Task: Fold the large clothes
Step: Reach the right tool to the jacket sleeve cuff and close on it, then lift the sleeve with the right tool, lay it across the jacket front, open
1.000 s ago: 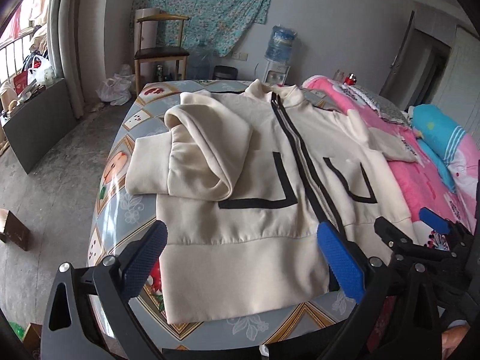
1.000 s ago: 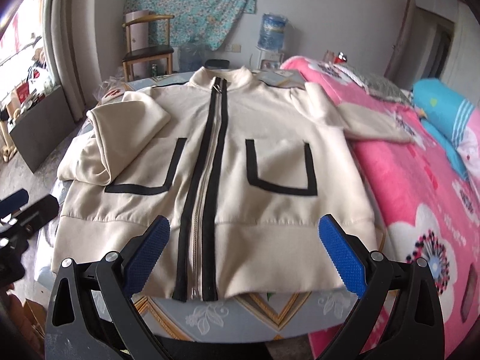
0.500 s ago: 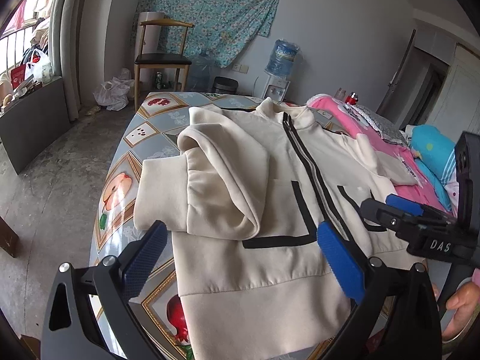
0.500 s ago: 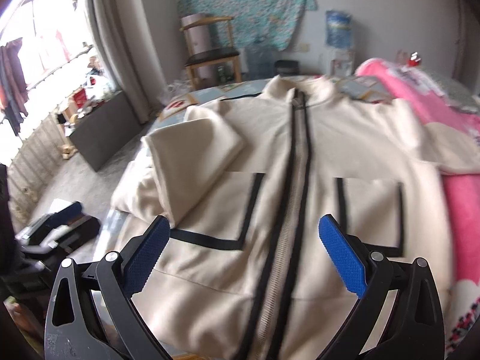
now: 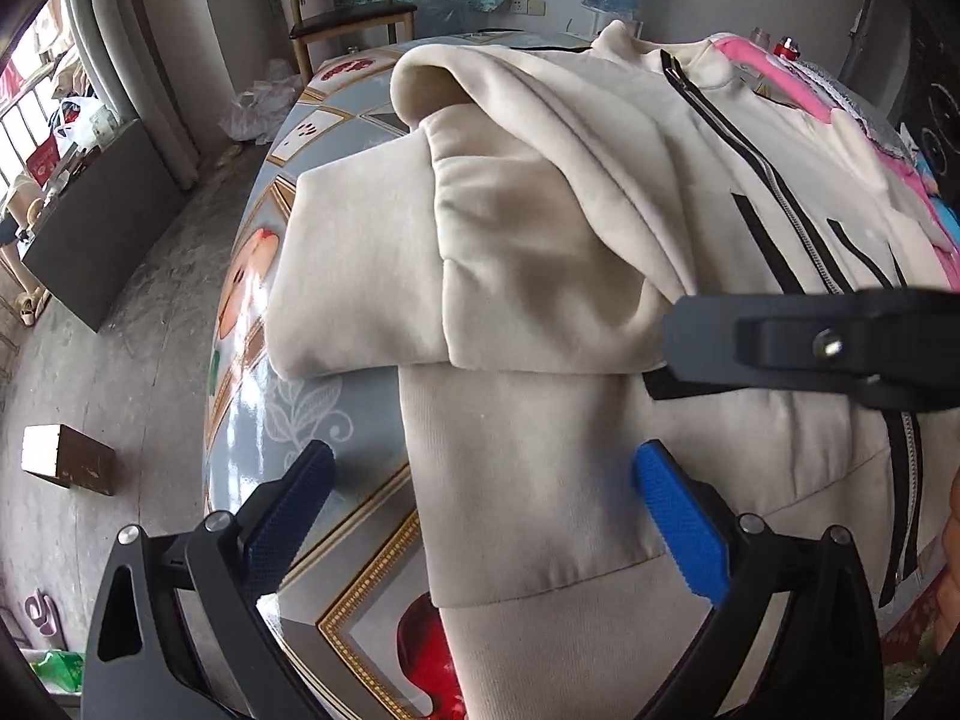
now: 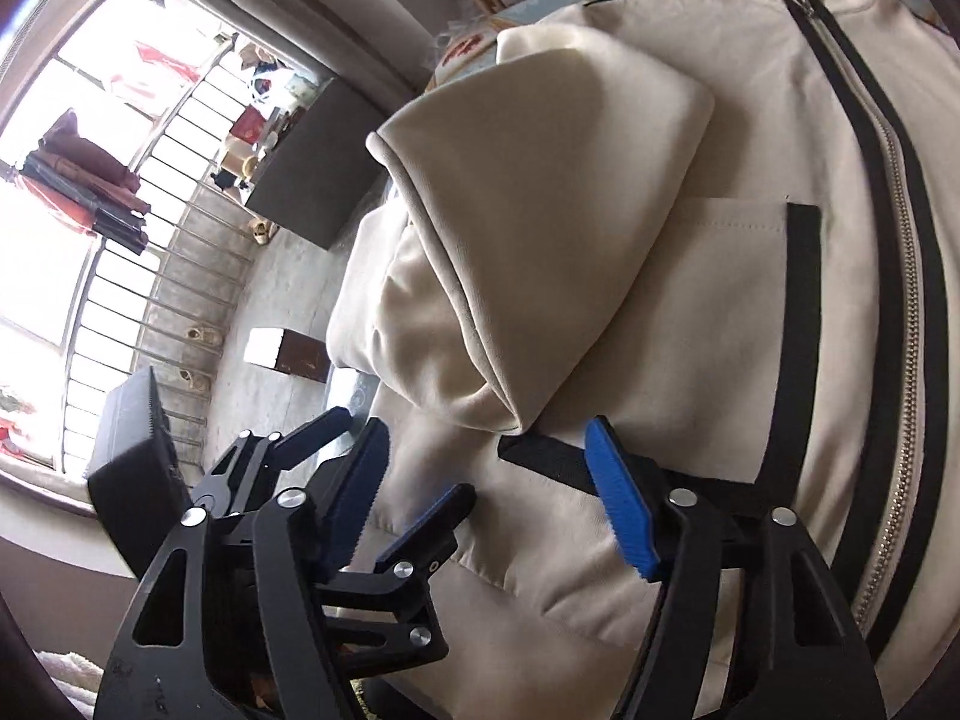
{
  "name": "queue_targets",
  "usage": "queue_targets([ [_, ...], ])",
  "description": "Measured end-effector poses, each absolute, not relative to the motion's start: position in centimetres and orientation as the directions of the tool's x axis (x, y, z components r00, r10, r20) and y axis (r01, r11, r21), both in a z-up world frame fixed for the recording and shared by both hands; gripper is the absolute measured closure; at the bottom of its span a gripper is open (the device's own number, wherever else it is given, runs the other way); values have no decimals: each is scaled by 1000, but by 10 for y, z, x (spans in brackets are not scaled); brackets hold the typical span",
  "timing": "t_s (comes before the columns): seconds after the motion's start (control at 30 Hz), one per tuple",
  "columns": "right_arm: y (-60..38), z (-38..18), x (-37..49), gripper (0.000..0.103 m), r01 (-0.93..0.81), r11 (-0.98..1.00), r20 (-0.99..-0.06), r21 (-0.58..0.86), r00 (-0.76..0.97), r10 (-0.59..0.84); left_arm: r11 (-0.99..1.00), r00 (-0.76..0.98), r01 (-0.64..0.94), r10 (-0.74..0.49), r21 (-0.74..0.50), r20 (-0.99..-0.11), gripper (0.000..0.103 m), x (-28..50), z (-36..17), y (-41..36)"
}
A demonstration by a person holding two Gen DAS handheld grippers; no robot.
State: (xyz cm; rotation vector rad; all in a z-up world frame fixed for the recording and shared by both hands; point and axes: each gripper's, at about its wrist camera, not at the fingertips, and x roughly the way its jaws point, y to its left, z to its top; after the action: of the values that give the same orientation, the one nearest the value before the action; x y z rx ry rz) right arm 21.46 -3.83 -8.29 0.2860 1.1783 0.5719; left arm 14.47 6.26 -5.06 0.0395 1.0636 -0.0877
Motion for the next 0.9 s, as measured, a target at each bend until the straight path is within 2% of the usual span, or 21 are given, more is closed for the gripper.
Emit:
queue_targets([
  [0.03,-37,-81,212,59,-273,832,-795,484,261,548,996,481,88,-54,-12,-875,5,145,-51,62],
  [0.1,-31,-83,211,71,-276,856,-815,437,281,506,996,477,86,-54,-14,-877,5,145,-52,63],
  [0.13,-31,-82,210,86,-276,860,-815,429,292,501,996,477,86,-53,-13,-877,4,145,-51,63],
  [0.17,-31,-83,212,94,-274,862,-816,427,294,497,996,477,87,-51,-10,-877,4,146,-53,63],
  [0.27,-36,-82,215,97,-264,861,-808,434,308,502,996,487,87,-52,-11,-872,4,146,-53,64],
  [0.43,-52,-35,215,99,-330,880,-767,342,443,464,996,489,86,-50,-9,-871,4,147,-54,63],
  [0.53,-72,19,224,99,-341,924,-708,174,608,358,997,464,82,-46,-9,-884,4,150,-53,62],
  [0.7,-91,82,227,99,-329,943,-597,-48,767,237,996,447,83,-46,-10,-893,4,156,-52,62],
  [0.8,-65,74,212,99,-398,908,-596,-132,764,248,997,450,81,-45,-9,-892,4,157,-53,63],
  [0.9,-45,19,196,97,-478,862,-678,-165,690,253,997,442,82,-44,-9,-896,4,157,-53,63],
])
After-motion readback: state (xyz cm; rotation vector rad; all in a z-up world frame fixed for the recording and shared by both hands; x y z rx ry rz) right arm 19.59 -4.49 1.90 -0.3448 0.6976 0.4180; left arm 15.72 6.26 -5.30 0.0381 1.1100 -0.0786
